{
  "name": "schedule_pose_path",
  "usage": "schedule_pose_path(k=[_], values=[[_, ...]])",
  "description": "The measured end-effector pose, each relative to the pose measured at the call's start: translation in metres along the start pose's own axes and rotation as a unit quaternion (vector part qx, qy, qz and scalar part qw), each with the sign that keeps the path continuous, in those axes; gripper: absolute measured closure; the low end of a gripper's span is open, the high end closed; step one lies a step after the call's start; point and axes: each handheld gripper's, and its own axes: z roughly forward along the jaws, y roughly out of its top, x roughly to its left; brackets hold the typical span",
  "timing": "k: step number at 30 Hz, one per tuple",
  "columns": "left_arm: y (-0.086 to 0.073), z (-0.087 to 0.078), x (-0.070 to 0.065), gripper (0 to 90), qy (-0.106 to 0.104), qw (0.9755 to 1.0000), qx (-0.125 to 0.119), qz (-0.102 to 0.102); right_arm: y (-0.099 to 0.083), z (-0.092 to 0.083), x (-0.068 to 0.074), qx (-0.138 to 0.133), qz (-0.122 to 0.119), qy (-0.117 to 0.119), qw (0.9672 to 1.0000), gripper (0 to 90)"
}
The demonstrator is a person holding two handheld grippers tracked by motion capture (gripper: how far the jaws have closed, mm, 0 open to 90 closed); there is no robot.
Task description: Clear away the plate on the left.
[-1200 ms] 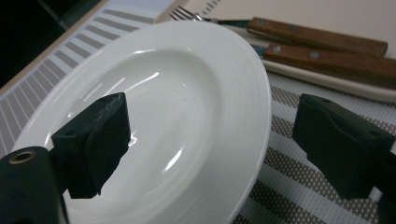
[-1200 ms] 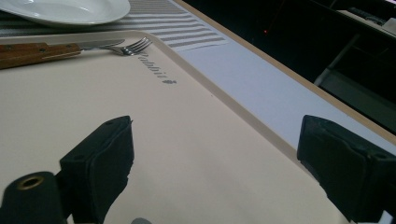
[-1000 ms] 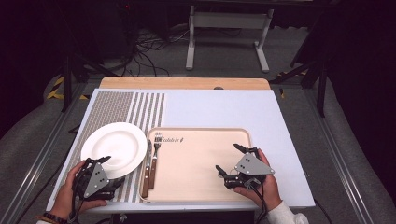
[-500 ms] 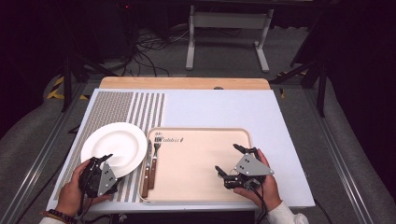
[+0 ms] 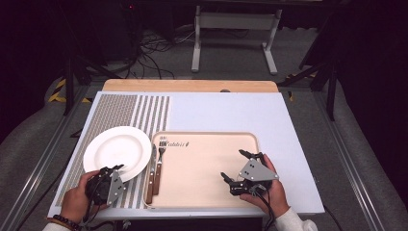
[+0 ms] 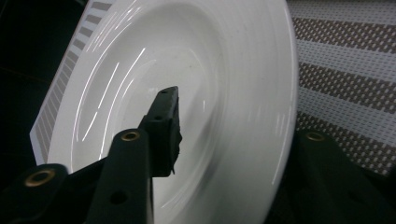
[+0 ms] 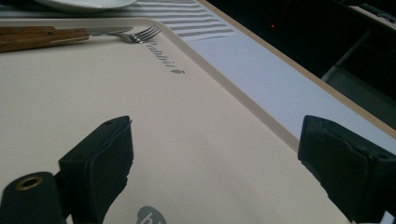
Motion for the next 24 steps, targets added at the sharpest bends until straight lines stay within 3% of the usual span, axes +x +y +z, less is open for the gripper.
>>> schedule_pose_path(k=[4, 15, 19, 24], values=[[0.002, 0.001, -0.001, 73.6, -0.011, 0.9999, 0.005, 0.007, 0.000, 0.001, 0.000, 0.005, -0.003, -0.008, 1.0000, 11.5], [0.008, 0.004, -0.006, 78.5, 0.018, 0.9980, 0.026, 0.055, 0.000, -0.001, -0.001, 0.004, -0.005, -0.018, 0.9998, 11.4], [0.012, 0.003, -0.008, 81.0, 0.050, 0.9939, 0.037, 0.091, 0.000, -0.001, -0.001, 0.002, -0.006, -0.018, 0.9998, 11.5], [0.017, 0.006, -0.011, 83.0, 0.061, 0.9913, 0.046, 0.107, 0.000, 0.000, -0.001, 0.005, -0.006, -0.017, 0.9998, 11.5]])
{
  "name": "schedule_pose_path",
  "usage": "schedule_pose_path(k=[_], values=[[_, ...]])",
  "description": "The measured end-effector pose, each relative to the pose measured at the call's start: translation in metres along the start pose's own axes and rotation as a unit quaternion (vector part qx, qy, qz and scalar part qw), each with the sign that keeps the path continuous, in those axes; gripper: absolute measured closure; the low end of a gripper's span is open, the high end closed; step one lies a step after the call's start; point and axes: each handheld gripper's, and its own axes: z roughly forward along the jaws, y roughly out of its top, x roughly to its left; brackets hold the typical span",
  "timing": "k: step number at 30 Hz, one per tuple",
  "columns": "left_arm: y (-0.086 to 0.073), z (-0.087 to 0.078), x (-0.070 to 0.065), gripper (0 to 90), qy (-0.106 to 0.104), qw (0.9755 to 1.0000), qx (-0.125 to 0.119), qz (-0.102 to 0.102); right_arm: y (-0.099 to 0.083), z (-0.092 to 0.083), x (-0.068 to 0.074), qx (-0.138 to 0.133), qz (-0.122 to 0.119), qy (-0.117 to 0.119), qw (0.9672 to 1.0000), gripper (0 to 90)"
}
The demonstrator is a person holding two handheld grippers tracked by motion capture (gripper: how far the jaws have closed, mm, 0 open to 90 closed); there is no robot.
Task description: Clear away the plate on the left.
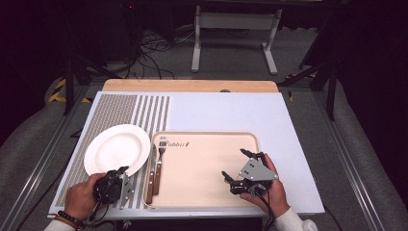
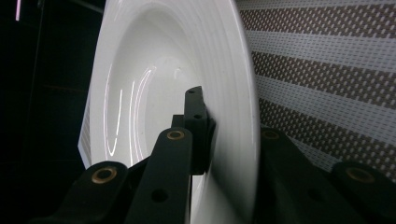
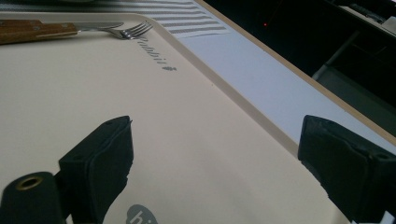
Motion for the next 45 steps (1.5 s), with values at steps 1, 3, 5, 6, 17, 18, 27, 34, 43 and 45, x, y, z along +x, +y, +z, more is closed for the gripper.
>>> schedule_pose_path(k=[1, 3, 5, 6, 17, 18, 27, 34, 43, 45], values=[[0.001, 0.000, 0.000, 82.9, 0.003, 1.0000, 0.003, 0.008, 0.000, 0.000, 0.000, 0.000, 0.000, 0.000, 1.0000, 11.5], [0.002, 0.002, -0.002, 82.9, 0.007, 0.9999, 0.011, 0.011, 0.000, 0.000, 0.000, 0.000, 0.000, 0.000, 1.0000, 11.4], [0.003, 0.001, -0.001, 82.8, 0.012, 0.9998, 0.013, 0.003, 0.000, 0.000, 0.000, 0.000, 0.001, 0.000, 1.0000, 11.4], [0.003, 0.001, -0.001, 82.7, 0.012, 0.9998, 0.013, 0.003, 0.000, 0.000, -0.001, 0.000, 0.001, 0.000, 1.0000, 11.4], [0.006, 0.001, 0.010, 83.0, 0.032, 0.9994, 0.010, 0.003, 0.000, -0.001, -0.001, -0.003, 0.001, 0.001, 1.0000, 11.5], [0.007, 0.001, 0.012, 83.0, 0.036, 0.9993, 0.007, 0.001, 0.001, -0.002, -0.001, -0.006, 0.002, 0.002, 1.0000, 11.5], [0.014, -0.001, 0.026, 82.9, 0.062, 0.9980, -0.006, -0.010, 0.002, -0.003, -0.002, -0.011, 0.002, -0.007, 0.9999, 11.5], [0.023, -0.004, 0.035, 82.9, 0.077, 0.9966, -0.023, -0.020, 0.002, -0.005, -0.003, -0.016, 0.005, -0.009, 0.9998, 11.5], [0.037, -0.007, 0.042, 82.8, 0.088, 0.9949, -0.044, -0.020, 0.002, -0.005, -0.004, -0.017, 0.008, -0.012, 0.9998, 11.4], [0.040, -0.008, 0.042, 82.8, 0.089, 0.9947, -0.049, -0.019, 0.002, -0.006, -0.004, -0.019, 0.009, -0.014, 0.9997, 11.4]])
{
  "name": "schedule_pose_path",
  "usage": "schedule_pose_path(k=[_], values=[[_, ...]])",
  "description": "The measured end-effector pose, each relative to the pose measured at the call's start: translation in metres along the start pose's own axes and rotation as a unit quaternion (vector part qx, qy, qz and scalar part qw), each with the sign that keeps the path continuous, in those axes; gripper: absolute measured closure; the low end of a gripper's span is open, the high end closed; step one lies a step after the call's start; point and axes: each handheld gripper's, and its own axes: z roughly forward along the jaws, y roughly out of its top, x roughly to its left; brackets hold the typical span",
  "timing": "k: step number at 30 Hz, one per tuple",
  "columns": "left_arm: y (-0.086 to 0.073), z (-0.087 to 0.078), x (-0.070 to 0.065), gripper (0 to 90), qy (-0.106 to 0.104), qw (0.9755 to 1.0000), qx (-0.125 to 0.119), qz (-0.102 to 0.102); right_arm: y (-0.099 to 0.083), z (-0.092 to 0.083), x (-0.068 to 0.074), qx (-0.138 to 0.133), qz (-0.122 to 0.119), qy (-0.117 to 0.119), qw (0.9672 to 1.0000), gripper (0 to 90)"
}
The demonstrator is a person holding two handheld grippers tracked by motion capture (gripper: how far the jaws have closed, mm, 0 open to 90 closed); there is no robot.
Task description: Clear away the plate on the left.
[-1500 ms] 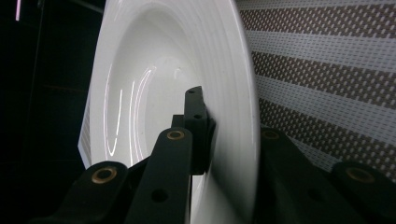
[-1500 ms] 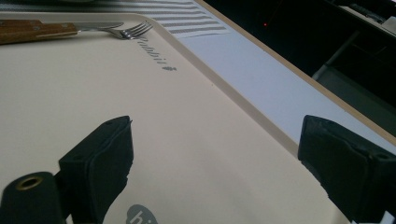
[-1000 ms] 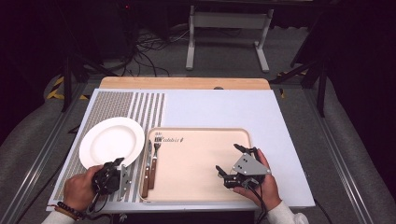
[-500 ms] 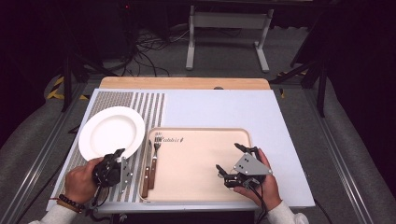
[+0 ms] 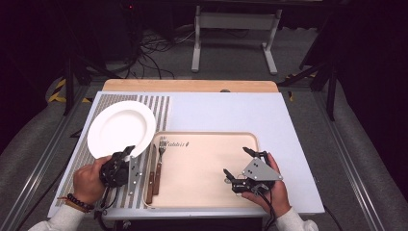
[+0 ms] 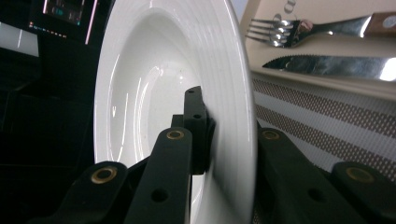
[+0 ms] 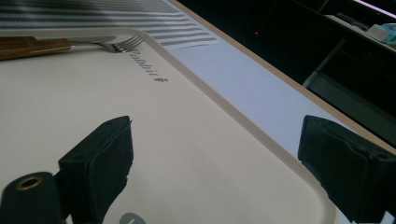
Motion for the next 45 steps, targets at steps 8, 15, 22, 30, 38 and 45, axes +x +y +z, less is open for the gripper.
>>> schedule_pose_path(k=[8, 15, 22, 30, 38, 45], values=[[0.016, -0.002, 0.000, 82.7, 0.006, 0.9997, -0.020, 0.011, 0.001, 0.000, 0.000, -0.003, 0.001, -0.001, 1.0000, 11.4], [0.027, -0.001, -0.004, 82.5, 0.003, 0.9993, -0.032, 0.018, 0.001, -0.001, -0.001, -0.005, 0.004, -0.004, 1.0000, 11.4], [0.033, -0.001, -0.004, 82.7, 0.003, 0.9990, -0.037, 0.026, 0.001, -0.001, -0.001, -0.005, 0.004, -0.007, 1.0000, 11.4], [0.040, 0.000, -0.006, 82.6, -0.001, 0.9983, -0.048, 0.032, 0.001, -0.003, -0.002, -0.008, 0.004, -0.013, 0.9999, 11.4], [0.049, 0.003, -0.010, 82.4, -0.006, 0.9974, -0.060, 0.040, 0.001, -0.005, -0.003, -0.009, 0.006, -0.020, 0.9997, 11.4], [0.058, 0.003, -0.015, 82.4, -0.010, 0.9960, -0.071, 0.053, 0.001, -0.006, -0.004, -0.009, 0.006, -0.023, 0.9997, 11.5]])
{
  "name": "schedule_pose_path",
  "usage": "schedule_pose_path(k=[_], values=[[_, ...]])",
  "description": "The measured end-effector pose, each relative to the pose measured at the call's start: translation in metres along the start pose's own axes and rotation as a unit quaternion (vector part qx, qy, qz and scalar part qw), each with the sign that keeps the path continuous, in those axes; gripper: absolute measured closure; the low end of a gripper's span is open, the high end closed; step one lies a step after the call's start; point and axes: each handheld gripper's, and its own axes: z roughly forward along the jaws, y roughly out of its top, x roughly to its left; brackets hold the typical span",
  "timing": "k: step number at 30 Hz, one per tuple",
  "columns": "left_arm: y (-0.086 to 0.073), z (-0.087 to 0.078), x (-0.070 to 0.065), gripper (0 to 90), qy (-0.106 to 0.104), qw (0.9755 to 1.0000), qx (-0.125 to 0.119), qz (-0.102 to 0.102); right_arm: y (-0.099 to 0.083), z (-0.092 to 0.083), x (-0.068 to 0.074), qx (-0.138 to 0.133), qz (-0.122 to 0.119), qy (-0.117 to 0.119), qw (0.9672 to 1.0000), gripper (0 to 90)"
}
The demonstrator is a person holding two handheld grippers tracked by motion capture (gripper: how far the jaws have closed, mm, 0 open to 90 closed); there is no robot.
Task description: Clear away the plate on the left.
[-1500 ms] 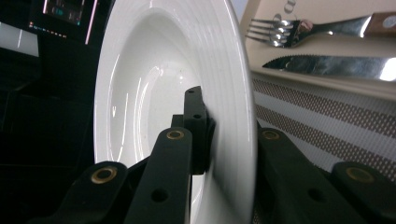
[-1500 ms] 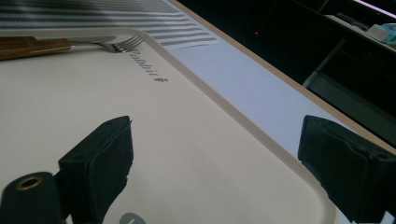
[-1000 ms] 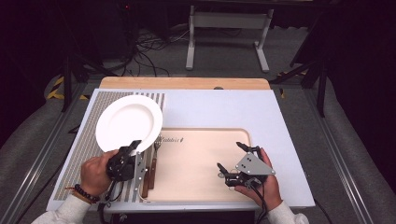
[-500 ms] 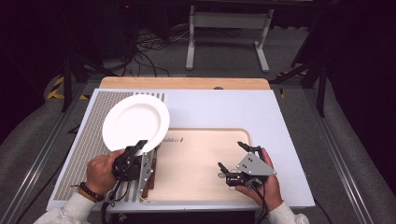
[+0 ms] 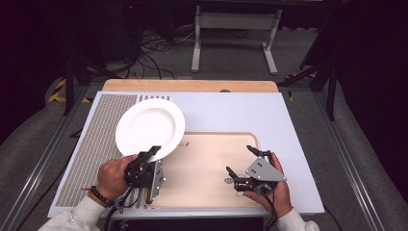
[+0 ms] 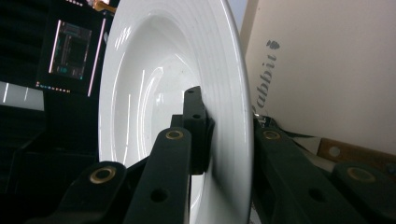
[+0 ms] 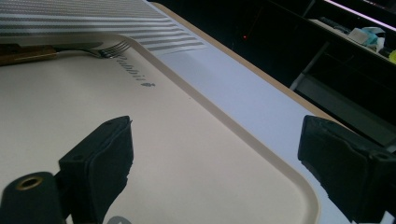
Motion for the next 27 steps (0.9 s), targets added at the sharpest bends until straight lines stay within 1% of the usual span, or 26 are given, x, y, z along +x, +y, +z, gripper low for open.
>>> schedule_pose_path(k=[5, 6, 8, 9, 13, 14, 15, 16, 19, 22, 23, 25, 27], values=[[0.006, 0.002, -0.002, 82.3, -0.006, 1.0000, -0.008, 0.001, 0.000, -0.001, -0.002, -0.002, 0.003, -0.004, 1.0000, 11.5], [0.007, 0.002, -0.002, 82.3, -0.005, 0.9999, -0.009, 0.007, 0.000, -0.001, -0.002, -0.002, 0.003, -0.005, 1.0000, 11.5], [0.010, 0.003, -0.003, 82.3, -0.007, 0.9999, -0.012, 0.005, 0.000, -0.002, -0.002, -0.002, 0.001, -0.008, 1.0000, 11.5], [0.011, 0.003, -0.003, 82.3, -0.007, 0.9998, -0.014, 0.008, 0.000, -0.002, -0.002, -0.002, -0.002, -0.011, 0.9999, 11.5], [0.016, 0.004, -0.006, 82.2, -0.010, 0.9997, -0.020, 0.011, 0.001, -0.003, -0.003, -0.005, -0.001, -0.013, 0.9999, 11.5], [0.017, 0.005, -0.007, 82.2, -0.014, 0.9996, -0.023, 0.010, 0.001, -0.003, -0.003, -0.005, -0.001, -0.014, 0.9999, 11.5], [0.020, 0.005, -0.008, 82.3, -0.011, 0.9995, -0.023, 0.019, 0.001, -0.003, -0.003, -0.006, 0.000, -0.015, 0.9999, 11.5], [0.021, 0.005, -0.009, 82.2, -0.015, 0.9994, -0.027, 0.017, 0.001, -0.003, -0.003, -0.006, 0.000, -0.016, 0.9998, 11.5], [0.026, 0.006, -0.012, 82.1, -0.021, 0.9990, -0.033, 0.020, 0.001, -0.004, -0.004, -0.007, 0.001, -0.018, 0.9998, 11.5], [0.031, 0.007, -0.015, 82.0, -0.025, 0.9986, -0.039, 0.026, 0.001, -0.004, -0.005, -0.007, 0.002, -0.019, 0.9998, 11.5], [0.032, 0.007, -0.017, 82.1, -0.023, 0.9985, -0.039, 0.032, 0.001, -0.004, -0.005, -0.007, 0.001, -0.020, 0.9998, 11.5], [0.035, 0.008, -0.018, 82.0, -0.028, 0.9981, -0.043, 0.033, 0.001, -0.005, -0.005, -0.008, 0.003, -0.021, 0.9997, 11.5], [0.036, 0.008, -0.019, 81.9, -0.026, 0.9981, -0.043, 0.036, 0.001, -0.005, -0.005, -0.008, 0.003, -0.022, 0.9997, 11.5]])
